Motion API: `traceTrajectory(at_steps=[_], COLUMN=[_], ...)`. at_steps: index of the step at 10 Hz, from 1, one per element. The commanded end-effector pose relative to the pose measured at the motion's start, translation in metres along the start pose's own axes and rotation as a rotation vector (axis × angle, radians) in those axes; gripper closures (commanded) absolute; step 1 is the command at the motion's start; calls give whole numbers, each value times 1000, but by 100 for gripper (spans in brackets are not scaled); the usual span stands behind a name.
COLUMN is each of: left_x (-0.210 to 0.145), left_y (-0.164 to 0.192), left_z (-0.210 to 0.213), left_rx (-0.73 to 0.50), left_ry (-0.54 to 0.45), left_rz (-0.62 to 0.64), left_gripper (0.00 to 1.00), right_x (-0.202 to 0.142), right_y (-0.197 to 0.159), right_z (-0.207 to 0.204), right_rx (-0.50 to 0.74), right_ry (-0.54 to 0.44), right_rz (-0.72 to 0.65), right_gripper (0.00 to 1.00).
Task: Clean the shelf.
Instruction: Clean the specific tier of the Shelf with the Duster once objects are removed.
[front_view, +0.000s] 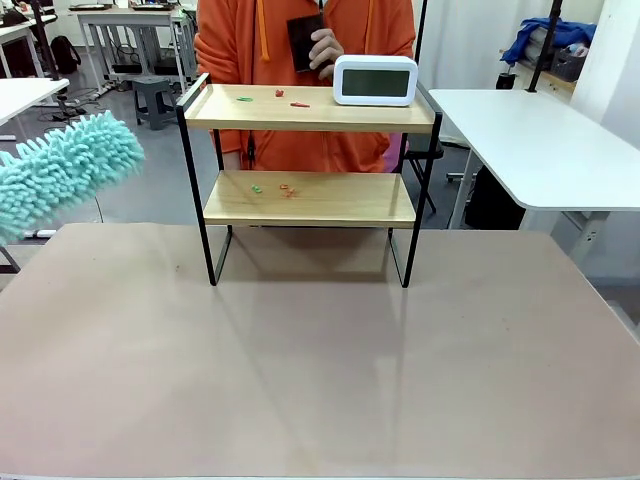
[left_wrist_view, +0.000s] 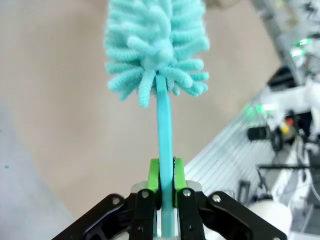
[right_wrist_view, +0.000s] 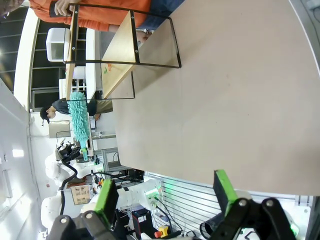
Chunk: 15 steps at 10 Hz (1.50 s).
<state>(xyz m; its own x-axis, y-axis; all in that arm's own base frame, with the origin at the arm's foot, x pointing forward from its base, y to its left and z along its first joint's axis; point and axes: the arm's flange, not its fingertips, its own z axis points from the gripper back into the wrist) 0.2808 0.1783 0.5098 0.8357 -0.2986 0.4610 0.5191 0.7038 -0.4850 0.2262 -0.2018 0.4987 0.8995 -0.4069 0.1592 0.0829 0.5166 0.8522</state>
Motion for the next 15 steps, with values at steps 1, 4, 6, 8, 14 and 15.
traceTrajectory(at_steps=[1, 4, 6, 8, 14, 15], left_x=[-26, -57, -34, 1, 20, 28], left_y=[-33, -72, -92, -120, -145, -157], left_z=[54, 58, 22, -29, -79, -97], left_rx=[-47, 4, -17, -41, 75, 95], left_ry=[182, 317, 306, 301, 286, 279], left_rz=[-298, -514, -503, -463, -325, -272], left_gripper=[87, 87, 87, 87, 87, 87], right_x=[1, 1, 1, 1, 1, 1], right_y=[1, 1, 1, 1, 1, 1], right_z=[-1, -1, -1, -1, -1, -1], right_rx=[19, 19, 19, 19, 19, 19], right_ry=[-10, -10, -10, -10, -10, -10], right_rz=[24, 24, 24, 24, 24, 24], right_gripper=[0, 0, 0, 0, 0, 0])
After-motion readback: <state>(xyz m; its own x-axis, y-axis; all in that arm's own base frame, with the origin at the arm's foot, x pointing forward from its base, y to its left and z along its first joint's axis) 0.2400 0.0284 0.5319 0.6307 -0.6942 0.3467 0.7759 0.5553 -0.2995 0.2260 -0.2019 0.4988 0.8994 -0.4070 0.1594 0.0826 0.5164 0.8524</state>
